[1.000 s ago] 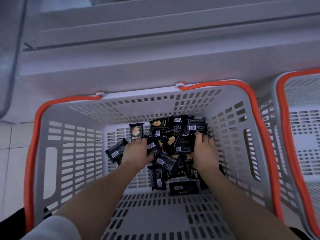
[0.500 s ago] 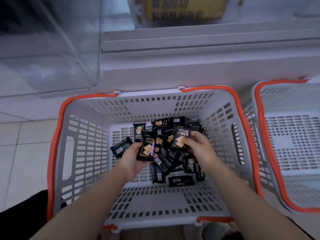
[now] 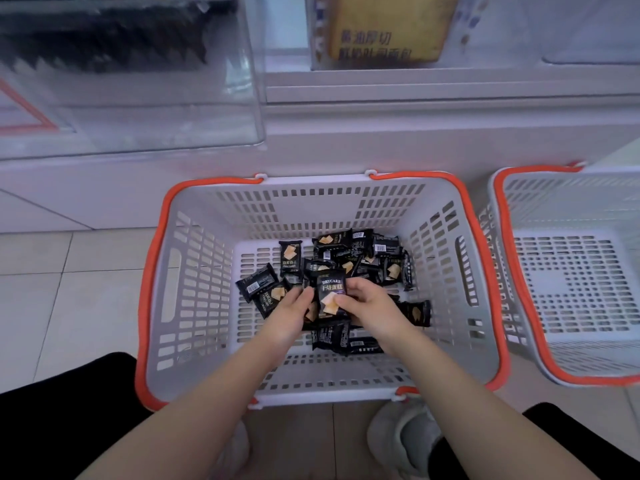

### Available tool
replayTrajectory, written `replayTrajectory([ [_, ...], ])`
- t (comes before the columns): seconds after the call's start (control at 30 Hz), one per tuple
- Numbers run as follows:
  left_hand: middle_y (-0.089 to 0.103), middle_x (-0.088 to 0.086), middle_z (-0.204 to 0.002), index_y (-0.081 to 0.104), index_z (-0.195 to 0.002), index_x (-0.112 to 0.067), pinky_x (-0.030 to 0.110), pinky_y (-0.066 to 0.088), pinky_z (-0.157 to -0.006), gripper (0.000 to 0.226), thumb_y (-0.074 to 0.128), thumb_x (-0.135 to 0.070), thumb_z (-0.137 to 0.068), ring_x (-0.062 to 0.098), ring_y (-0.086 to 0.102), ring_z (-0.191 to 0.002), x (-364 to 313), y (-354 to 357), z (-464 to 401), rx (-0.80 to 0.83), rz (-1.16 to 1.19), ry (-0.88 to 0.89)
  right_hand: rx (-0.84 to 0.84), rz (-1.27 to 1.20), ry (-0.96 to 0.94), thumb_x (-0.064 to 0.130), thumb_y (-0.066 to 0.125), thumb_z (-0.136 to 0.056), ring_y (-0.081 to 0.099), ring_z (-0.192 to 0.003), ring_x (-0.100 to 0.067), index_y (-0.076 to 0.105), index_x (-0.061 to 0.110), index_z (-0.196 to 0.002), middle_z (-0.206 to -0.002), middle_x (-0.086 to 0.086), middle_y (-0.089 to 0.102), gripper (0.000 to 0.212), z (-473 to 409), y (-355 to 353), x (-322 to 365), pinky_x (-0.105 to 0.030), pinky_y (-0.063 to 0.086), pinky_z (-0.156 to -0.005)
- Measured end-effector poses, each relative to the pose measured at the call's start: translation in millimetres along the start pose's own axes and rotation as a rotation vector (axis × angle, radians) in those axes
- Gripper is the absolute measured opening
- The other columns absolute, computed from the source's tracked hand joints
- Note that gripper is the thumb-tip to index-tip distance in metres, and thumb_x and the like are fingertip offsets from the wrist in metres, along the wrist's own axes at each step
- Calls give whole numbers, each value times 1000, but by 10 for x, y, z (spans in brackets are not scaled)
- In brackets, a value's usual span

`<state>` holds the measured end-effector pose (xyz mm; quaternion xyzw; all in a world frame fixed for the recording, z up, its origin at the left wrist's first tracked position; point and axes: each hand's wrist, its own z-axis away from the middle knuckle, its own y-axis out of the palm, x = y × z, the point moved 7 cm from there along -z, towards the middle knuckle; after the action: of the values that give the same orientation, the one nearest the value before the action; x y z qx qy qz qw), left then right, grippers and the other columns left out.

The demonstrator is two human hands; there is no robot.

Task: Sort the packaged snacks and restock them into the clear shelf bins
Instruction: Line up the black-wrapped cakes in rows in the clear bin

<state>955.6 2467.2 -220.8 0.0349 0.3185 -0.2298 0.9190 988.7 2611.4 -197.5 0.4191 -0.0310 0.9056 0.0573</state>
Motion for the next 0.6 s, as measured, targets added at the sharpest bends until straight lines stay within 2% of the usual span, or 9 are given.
replayTrajectory([
  [0.07, 54, -4, -130, 46, -129, -27, 40, 42, -100, 54, 54, -55, -84, 19, 51, -120, -50, 58, 34, 43, -24, 90, -63, 5, -44, 19, 62, -89, 60, -97, -7, 60, 29, -93, -100, 11, 64, 11, -1, 26, 37, -26, 46, -85],
  [0.17, 64, -11, -107, 54, -99, -36, 26, 49, -80, 25, 66, -45, -79, 7, 60, -102, -93, 126, 80, 103, -8, 141, -182, -43, -39, 25, 66, -85, 58, -100, -9, 59, 25, -99, -104, 7, 63, 15, 11, 22, -23, -21, 44, -81],
  [0.23, 61, -7, -114, 54, -111, -32, 33, 50, -84, 34, 67, -39, -81, 14, 57, -109, -66, 97, 70, 72, 117, 85, -193, -245, 55, 30, 66, -85, 58, -102, -10, 60, 18, -107, -109, 2, 65, 26, 25, 78, -151, -22, 45, -82],
  [0.3, 54, 1, -129, 45, -132, -18, 43, 44, -98, 61, 69, -37, -79, 21, 51, -119, -20, 42, 17, -2, 239, 20, -95, -406, 142, 28, 65, -86, 61, -99, -6, 64, 18, -105, -103, 7, 70, 22, 59, 226, -270, -24, 46, -82],
  [0.33, 54, 2, -130, 43, -133, -15, 44, 42, -100, 64, 70, -35, -79, 22, 51, -119, -13, 15, 3, -29, 261, 12, -44, -402, 151, 24, 64, -86, 63, -97, -5, 65, 20, -103, -99, 9, 72, 17, 83, 293, -309, -23, 46, -80],
  [0.4, 64, 2, -117, 54, -120, -17, 41, 46, -94, 48, 71, -30, -78, 21, 59, -108, -10, -15, -16, -41, 263, 8, 17, -384, 146, 11, 62, -87, 64, -101, -11, 64, 20, -109, -103, 5, 72, 24, 103, 383, -382, -28, 47, -85],
  [0.5, 70, 3, -106, 62, -102, -24, 42, 49, -91, 27, 73, -26, -77, 20, 64, -99, -36, -62, -29, -51, 234, 28, -26, -406, 176, 6, 53, -92, 63, -105, -18, 59, 21, -111, -111, -2, 69, 25, 109, 365, -381, -38, 47, -94],
  [0.57, 67, 3, -114, 61, -111, -22, 46, 43, -100, 39, 74, -31, -76, 21, 61, -107, -60, -135, -39, -109, 214, 31, -128, -338, 151, 9, 49, -95, 59, -109, -16, 54, 22, -116, -118, 1, 63, 25, 99, 227, -285, -39, 43, -100],
  [0.6, 62, 3, -123, 56, -121, -20, 47, 40, -103, 52, 74, -37, -75, 22, 56, -114, -82, -173, -35, -137, 182, 35, -181, -212, 88, 11, 47, -96, 55, -114, -13, 49, 22, -124, -124, 6, 58, 30, 102, 134, -187, -34, 40, -102],
])
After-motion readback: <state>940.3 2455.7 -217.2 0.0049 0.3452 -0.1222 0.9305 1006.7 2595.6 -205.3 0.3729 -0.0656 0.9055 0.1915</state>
